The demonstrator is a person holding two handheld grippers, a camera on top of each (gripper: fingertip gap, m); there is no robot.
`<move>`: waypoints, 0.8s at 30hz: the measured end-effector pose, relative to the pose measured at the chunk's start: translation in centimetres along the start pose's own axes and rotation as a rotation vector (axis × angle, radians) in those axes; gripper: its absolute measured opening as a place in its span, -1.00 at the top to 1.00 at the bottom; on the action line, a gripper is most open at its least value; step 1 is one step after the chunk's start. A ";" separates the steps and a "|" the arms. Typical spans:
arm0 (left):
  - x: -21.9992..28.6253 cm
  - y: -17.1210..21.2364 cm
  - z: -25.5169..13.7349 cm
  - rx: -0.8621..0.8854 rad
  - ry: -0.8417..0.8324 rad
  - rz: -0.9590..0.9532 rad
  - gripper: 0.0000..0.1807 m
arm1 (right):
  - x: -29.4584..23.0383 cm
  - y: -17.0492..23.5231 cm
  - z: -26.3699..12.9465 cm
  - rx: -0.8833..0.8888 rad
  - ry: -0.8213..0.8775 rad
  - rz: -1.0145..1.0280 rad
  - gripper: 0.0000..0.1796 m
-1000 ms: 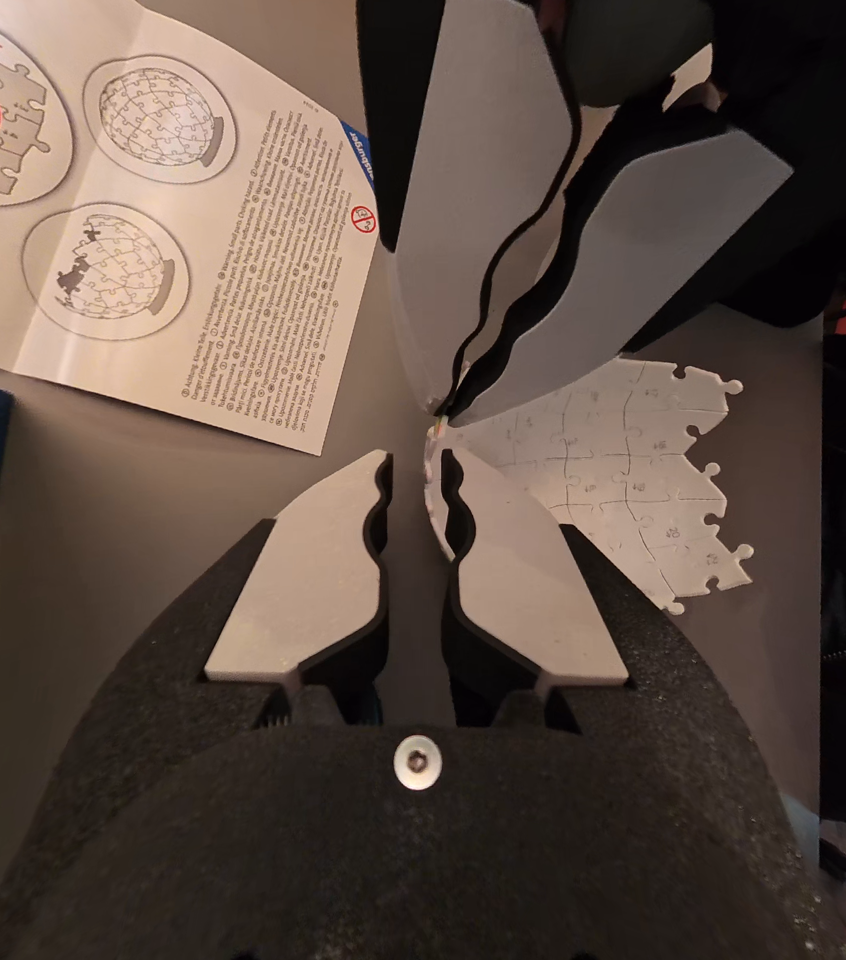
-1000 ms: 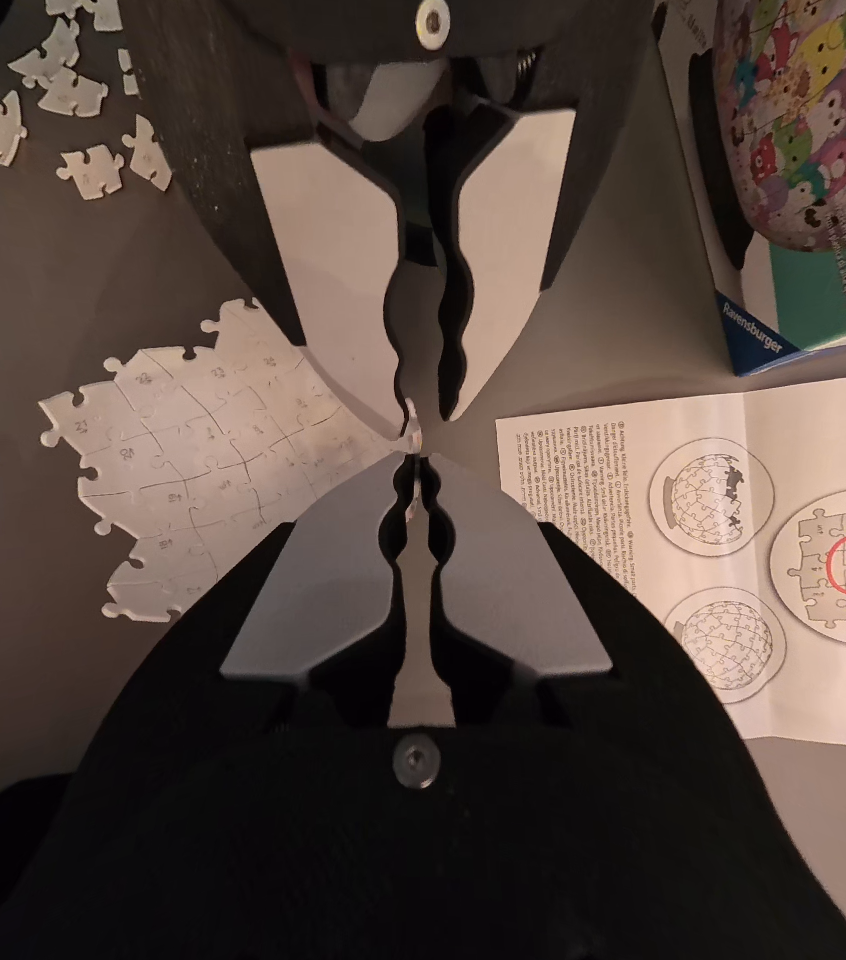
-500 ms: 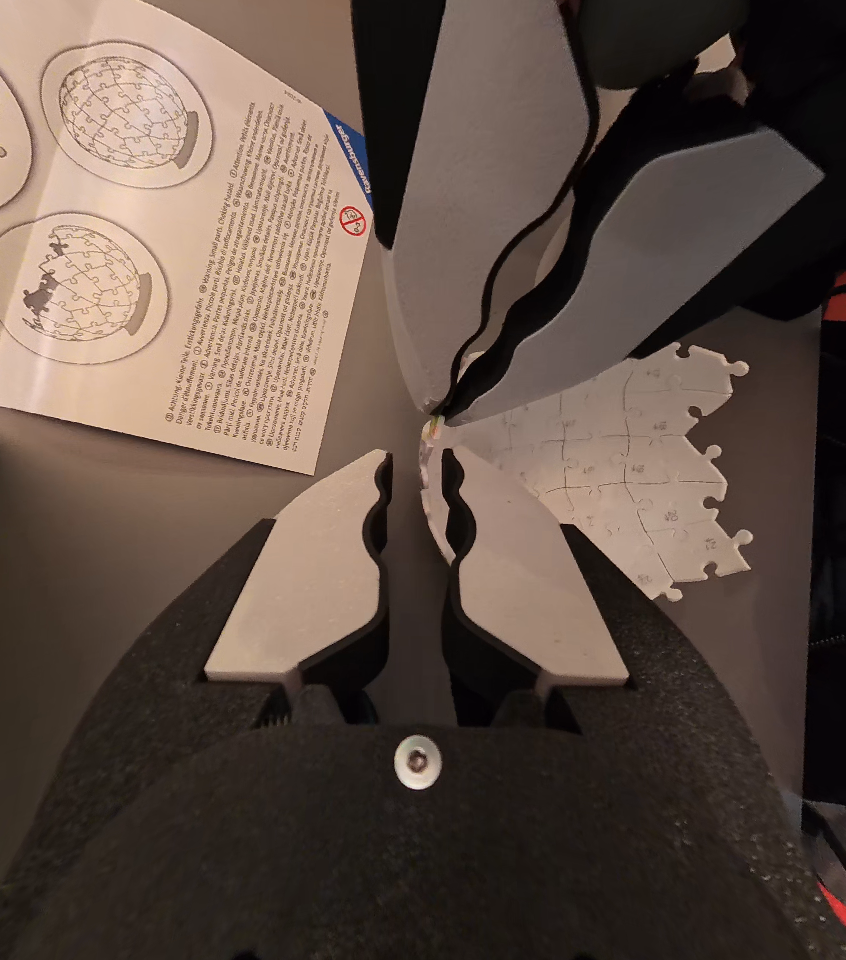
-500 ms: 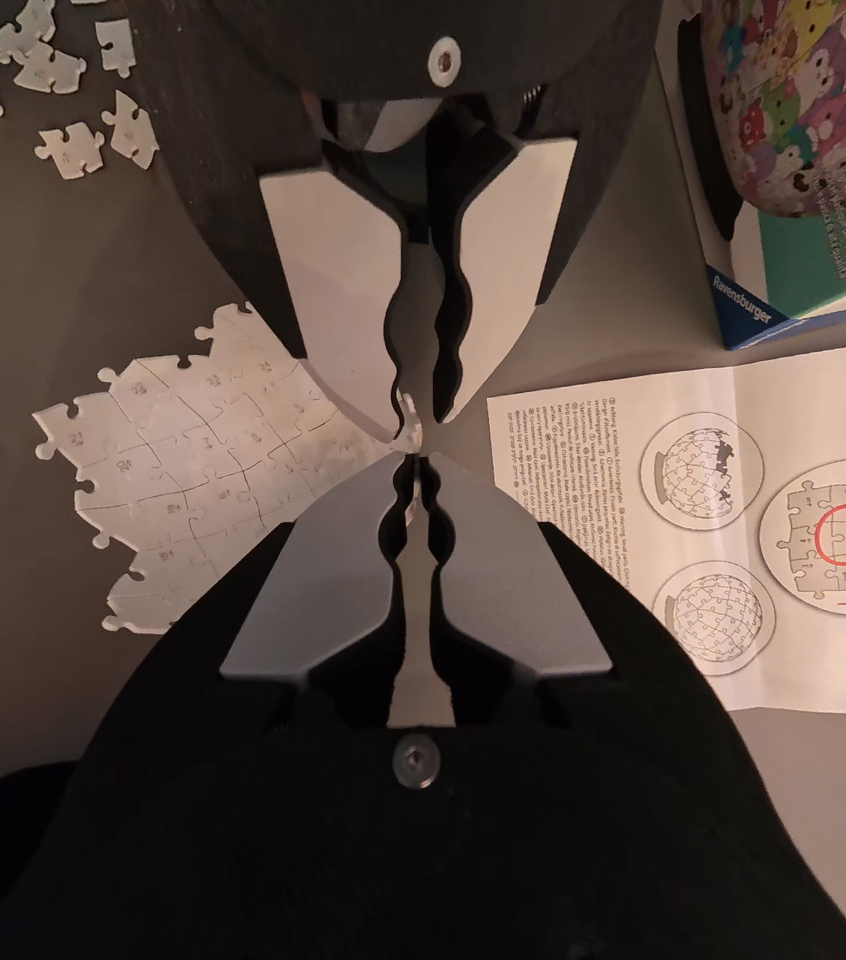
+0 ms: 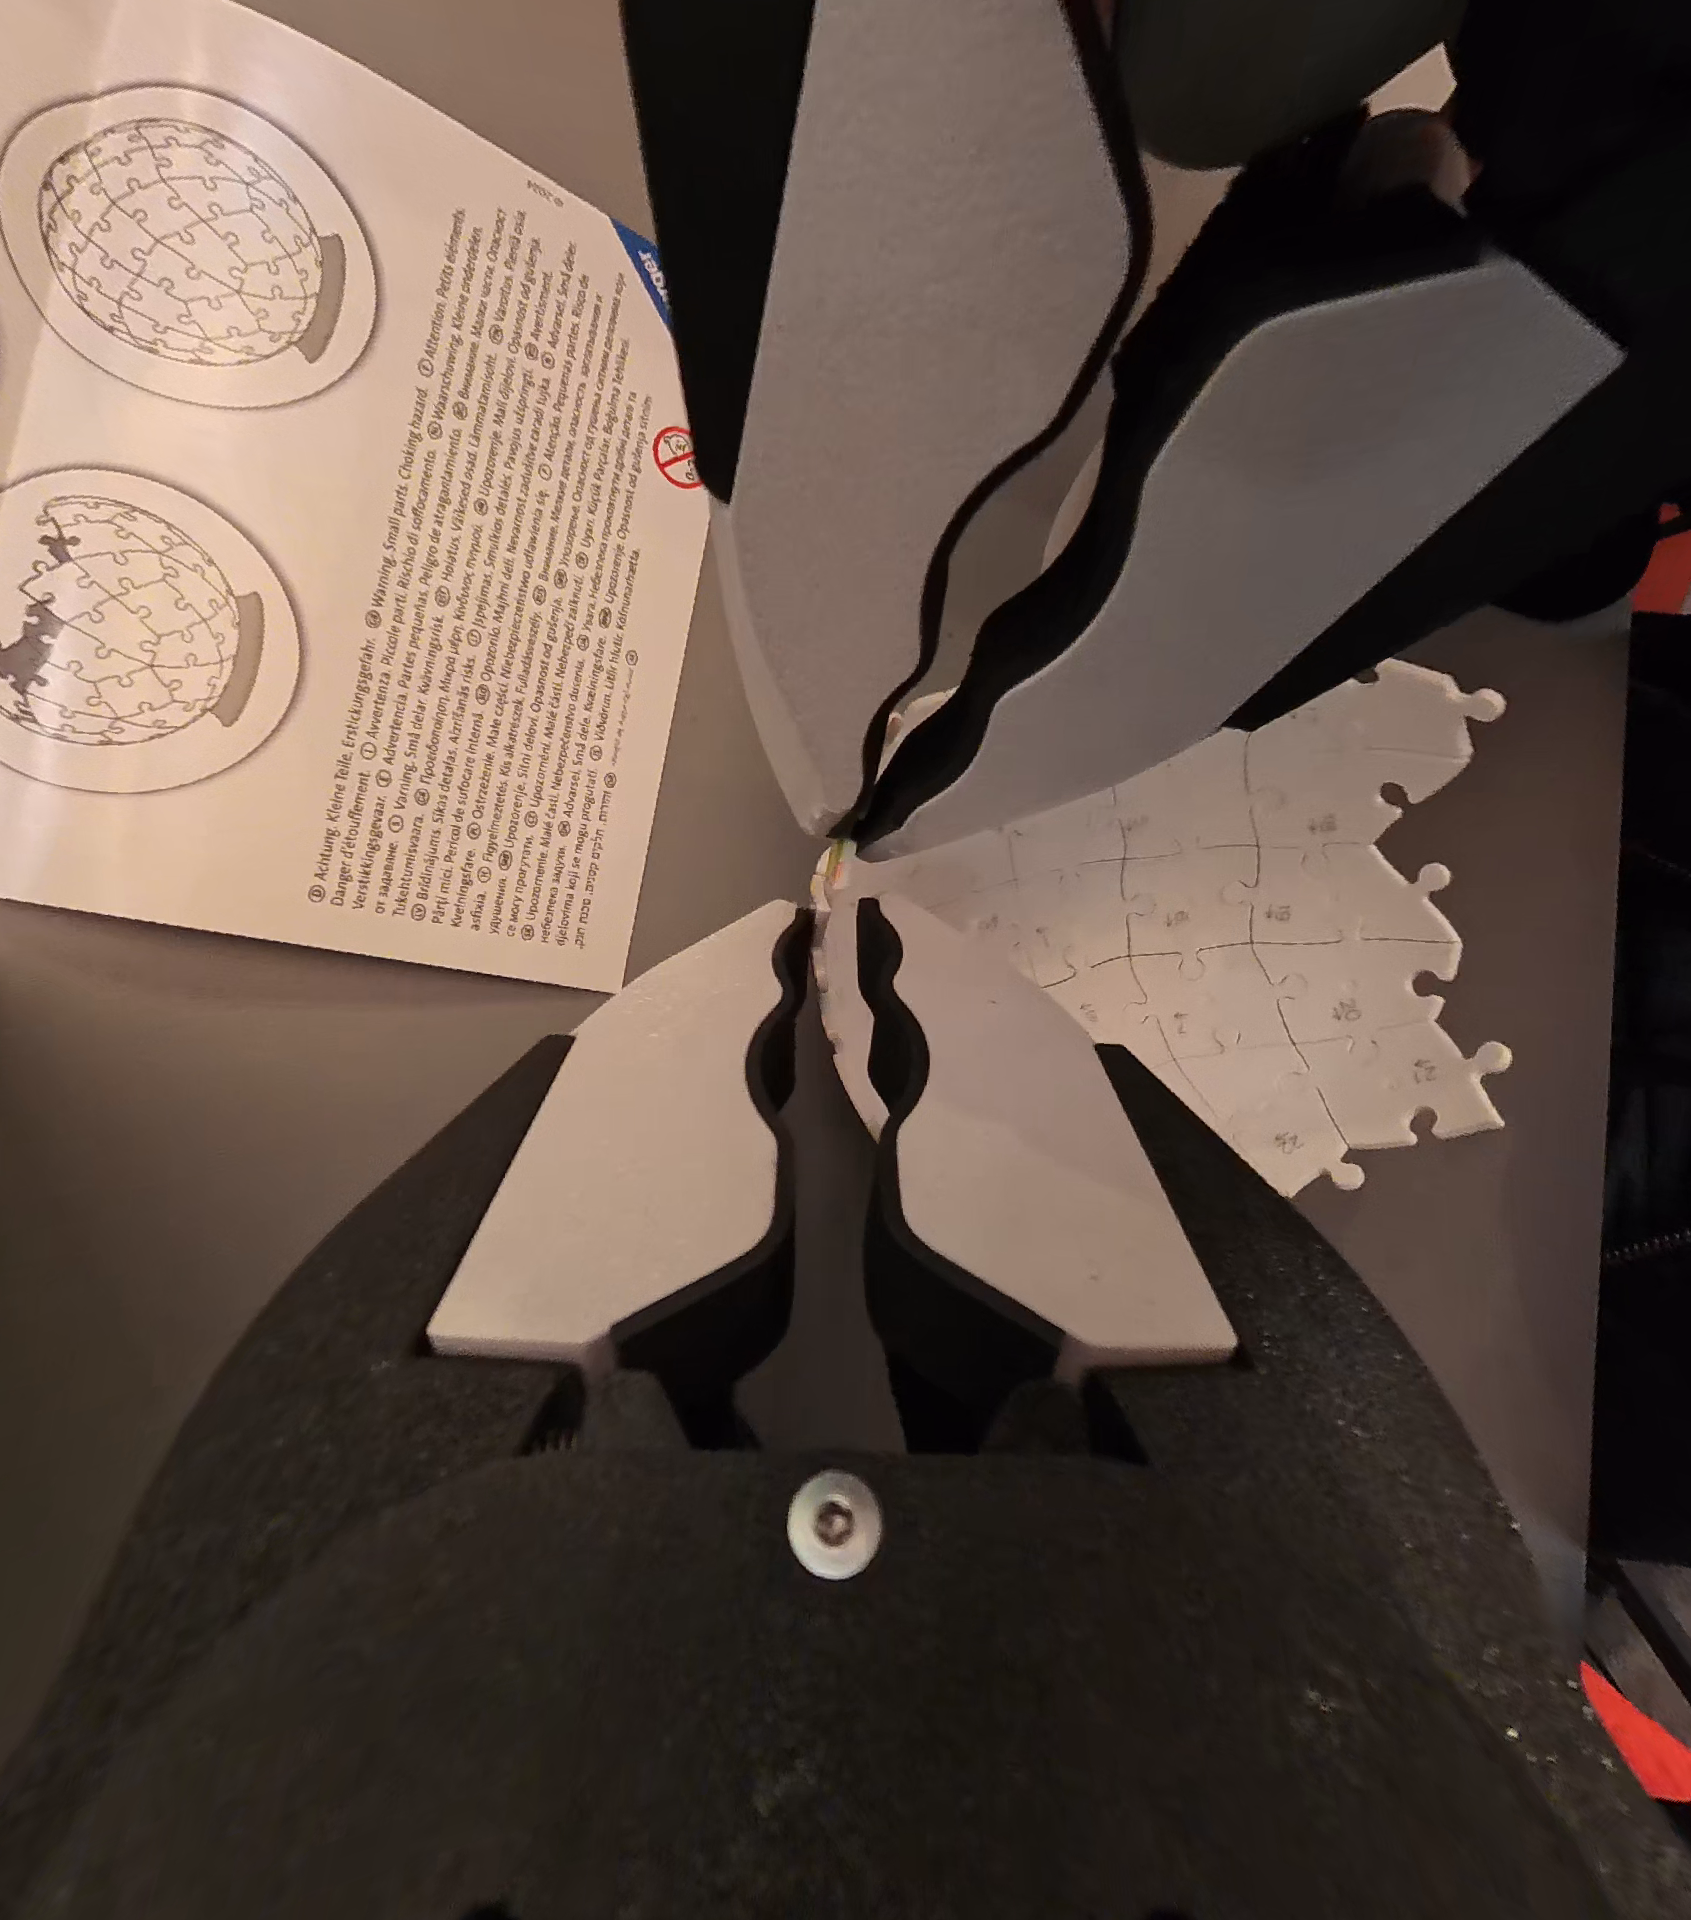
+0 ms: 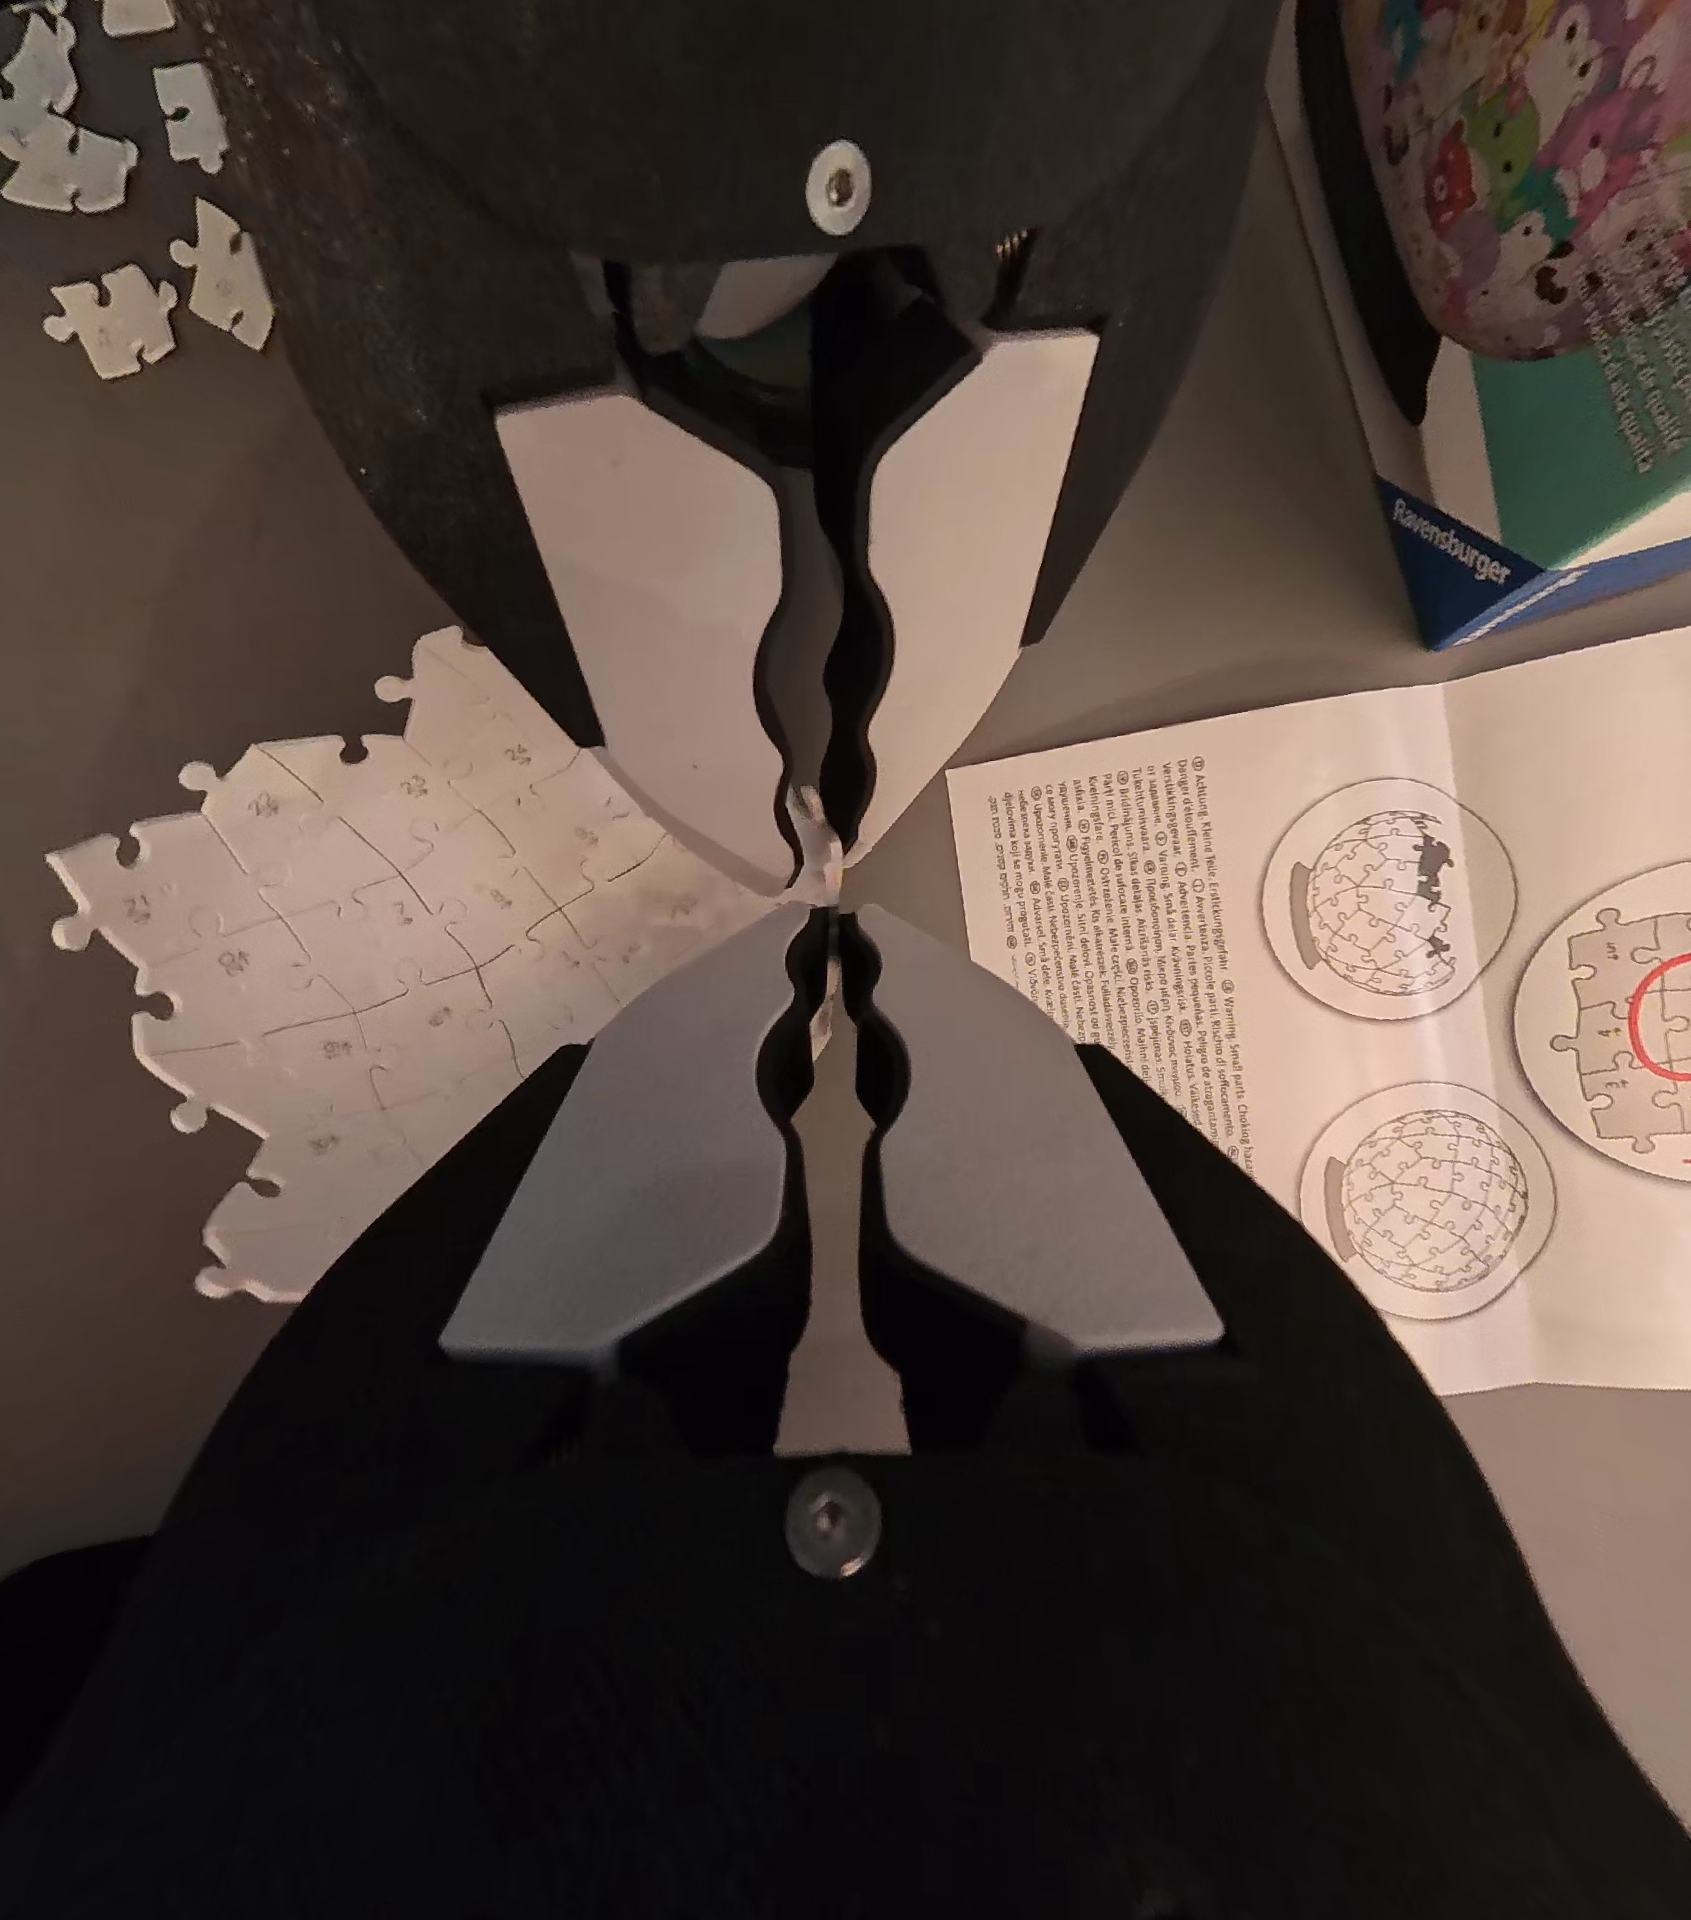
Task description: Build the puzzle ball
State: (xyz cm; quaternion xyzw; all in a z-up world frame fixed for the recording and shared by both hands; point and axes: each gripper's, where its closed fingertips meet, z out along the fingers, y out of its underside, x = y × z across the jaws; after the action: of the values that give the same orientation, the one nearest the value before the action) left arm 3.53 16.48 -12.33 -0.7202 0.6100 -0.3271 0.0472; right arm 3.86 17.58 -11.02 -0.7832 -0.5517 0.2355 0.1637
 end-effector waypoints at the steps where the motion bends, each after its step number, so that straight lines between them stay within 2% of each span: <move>1: 0.0 0.0 0.1 -0.003 -0.003 0.000 0.92 | 0.0 0.0 0.0 0.002 0.000 0.000 0.97; 15: -0.1 -0.1 0.3 -0.019 -0.005 -0.008 0.95 | 0.0 0.1 -0.1 0.030 0.033 -0.067 0.95; 18: -0.1 -0.1 0.3 -0.018 -0.004 -0.010 0.95 | 0.2 0.0 -0.3 0.046 0.067 -0.072 0.90; 21: -0.1 0.0 0.3 -0.016 -0.002 -0.011 0.95 | 0.9 -0.3 -0.8 0.089 0.134 -0.050 0.75; 24: -0.1 0.1 0.3 -0.020 0.001 -0.010 0.95 | 0.3 0.0 -0.8 0.114 0.090 0.010 0.76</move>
State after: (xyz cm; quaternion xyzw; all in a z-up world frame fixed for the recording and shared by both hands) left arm 3.59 16.39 -12.69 -0.7236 0.6095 -0.3217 0.0381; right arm 4.41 17.91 -10.37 -0.7852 -0.5254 0.2321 0.2314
